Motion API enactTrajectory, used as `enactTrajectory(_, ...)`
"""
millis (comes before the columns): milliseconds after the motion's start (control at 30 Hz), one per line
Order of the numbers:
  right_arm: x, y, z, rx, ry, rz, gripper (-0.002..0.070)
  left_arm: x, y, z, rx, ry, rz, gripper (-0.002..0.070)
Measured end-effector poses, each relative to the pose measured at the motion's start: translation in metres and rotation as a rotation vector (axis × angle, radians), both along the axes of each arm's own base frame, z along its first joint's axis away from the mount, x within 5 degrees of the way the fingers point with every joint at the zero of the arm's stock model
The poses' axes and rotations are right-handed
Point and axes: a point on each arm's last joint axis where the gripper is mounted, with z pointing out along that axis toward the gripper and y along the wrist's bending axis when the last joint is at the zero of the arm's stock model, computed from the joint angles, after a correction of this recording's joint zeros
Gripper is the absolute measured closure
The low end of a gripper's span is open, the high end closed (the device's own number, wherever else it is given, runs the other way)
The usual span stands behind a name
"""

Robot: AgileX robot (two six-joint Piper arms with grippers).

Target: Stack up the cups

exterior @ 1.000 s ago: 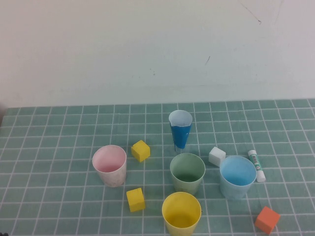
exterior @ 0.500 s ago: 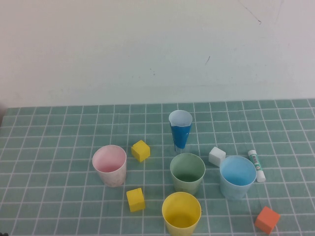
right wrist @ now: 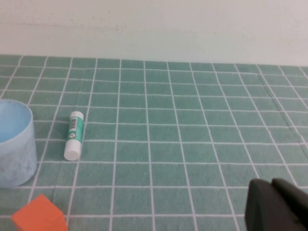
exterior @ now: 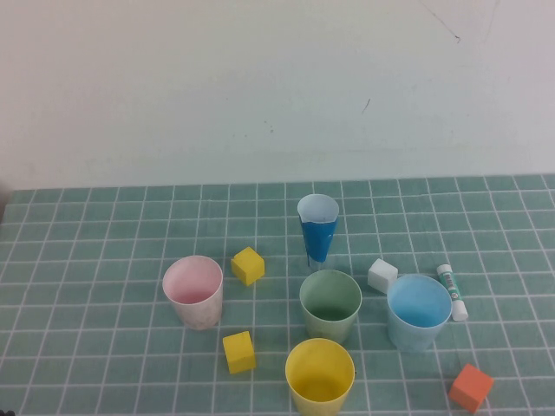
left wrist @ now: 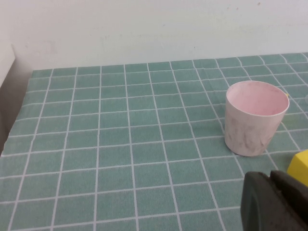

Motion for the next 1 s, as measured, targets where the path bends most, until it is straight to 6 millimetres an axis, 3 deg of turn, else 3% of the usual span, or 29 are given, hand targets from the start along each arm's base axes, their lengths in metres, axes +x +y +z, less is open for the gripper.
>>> enactTrajectory(300, 0.003, 0.000, 0.009, -0.010, -0.120, 0.006, 0.0678, 0.002, 0.001, 0.005, -0.006, -0.066, 0.009, 0.0678)
enactTrajectory(700, -0.002, 0.003, 0.063, -0.067, -0.727, 0.036, 0.0678, 0.000, 0.006, 0.050, 0.004, -0.563, 0.071, 0.0678)
enactTrajectory(1000, -0.004, 0.002, 0.068, -0.023, -0.794, 0.021, 0.0678, -0.009, 0.010, 0.070, -0.103, -0.801, 0.098, 0.0678)
